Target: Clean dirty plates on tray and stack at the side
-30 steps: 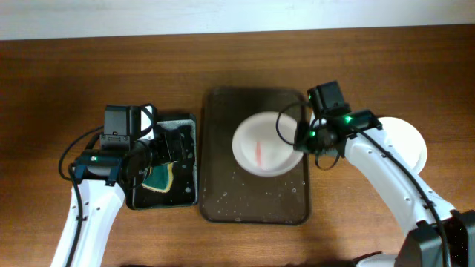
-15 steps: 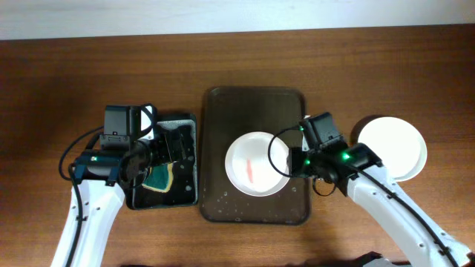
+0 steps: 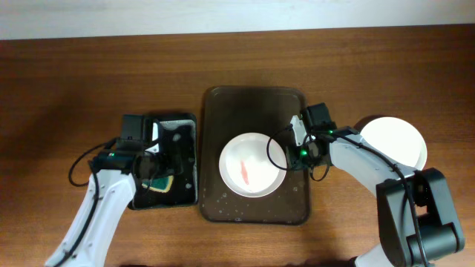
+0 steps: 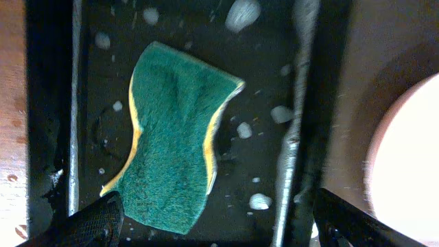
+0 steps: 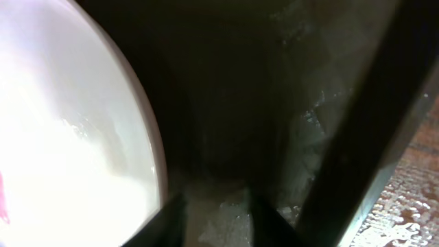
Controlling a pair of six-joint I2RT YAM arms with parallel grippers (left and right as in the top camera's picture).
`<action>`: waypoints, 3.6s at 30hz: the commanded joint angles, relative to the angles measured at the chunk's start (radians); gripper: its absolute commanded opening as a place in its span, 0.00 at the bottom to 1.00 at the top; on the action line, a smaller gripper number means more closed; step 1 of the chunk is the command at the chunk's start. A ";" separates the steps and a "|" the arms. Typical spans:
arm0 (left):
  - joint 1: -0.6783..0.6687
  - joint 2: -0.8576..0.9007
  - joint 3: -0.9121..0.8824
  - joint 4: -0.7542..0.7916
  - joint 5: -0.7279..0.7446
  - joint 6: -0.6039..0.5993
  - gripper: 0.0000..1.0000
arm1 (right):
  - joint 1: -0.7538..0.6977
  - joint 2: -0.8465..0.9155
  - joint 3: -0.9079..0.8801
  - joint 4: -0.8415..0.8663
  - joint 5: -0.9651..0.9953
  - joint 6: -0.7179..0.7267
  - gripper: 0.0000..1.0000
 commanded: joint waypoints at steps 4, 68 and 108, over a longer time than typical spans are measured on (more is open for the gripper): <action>-0.005 0.122 -0.014 0.073 -0.119 0.009 0.77 | -0.038 -0.179 0.071 -0.130 -0.070 -0.007 0.38; -0.563 0.698 0.262 0.368 0.311 -0.440 0.00 | 0.129 0.048 0.036 -0.024 0.110 0.309 0.04; 0.009 -0.172 0.054 -0.027 0.185 0.039 1.00 | 0.868 -0.436 0.245 -0.488 1.344 0.335 0.04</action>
